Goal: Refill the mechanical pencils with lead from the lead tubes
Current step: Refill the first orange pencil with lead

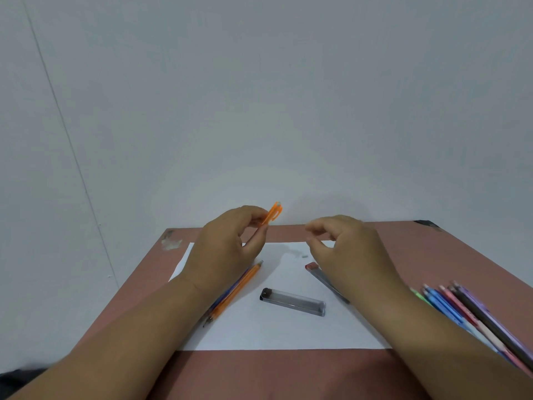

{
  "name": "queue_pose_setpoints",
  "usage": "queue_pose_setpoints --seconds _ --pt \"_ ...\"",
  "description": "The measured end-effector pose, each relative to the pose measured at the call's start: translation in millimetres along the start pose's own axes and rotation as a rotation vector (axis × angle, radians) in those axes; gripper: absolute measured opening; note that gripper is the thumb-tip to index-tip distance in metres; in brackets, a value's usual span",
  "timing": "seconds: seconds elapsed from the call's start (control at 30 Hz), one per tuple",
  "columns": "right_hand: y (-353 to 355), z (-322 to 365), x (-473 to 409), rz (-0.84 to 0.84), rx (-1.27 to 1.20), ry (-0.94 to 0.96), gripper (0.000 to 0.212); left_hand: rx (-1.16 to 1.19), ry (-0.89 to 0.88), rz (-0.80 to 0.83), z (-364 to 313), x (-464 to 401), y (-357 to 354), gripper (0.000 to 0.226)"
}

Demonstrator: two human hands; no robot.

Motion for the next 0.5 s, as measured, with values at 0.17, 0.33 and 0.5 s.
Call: queue_pose_setpoints --seconds 0.17,0.33,0.5 --pt "-6.0 -13.6 -5.5 0.187 0.307 -0.098 0.027 -0.011 -0.03 0.021 2.2 -1.0 -0.3 0.024" --pt "-15.9 -16.6 -10.4 0.35 0.434 -0.159 0.036 -0.068 -0.029 0.072 6.5 -2.5 -2.4 0.022" --pt "-21.3 -10.5 -11.3 0.359 0.532 -0.14 0.03 -0.055 -0.004 0.079 7.9 -2.6 -2.9 0.017"
Point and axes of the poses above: each hand's wrist, its own x-axis away from the middle knuckle, its own y-axis out of the back of the hand, z = x × y, the point moved 3 cm from there along -x, towards the middle knuckle, and after that the axes turned 6 degrees about x, right-handed, at the moved point
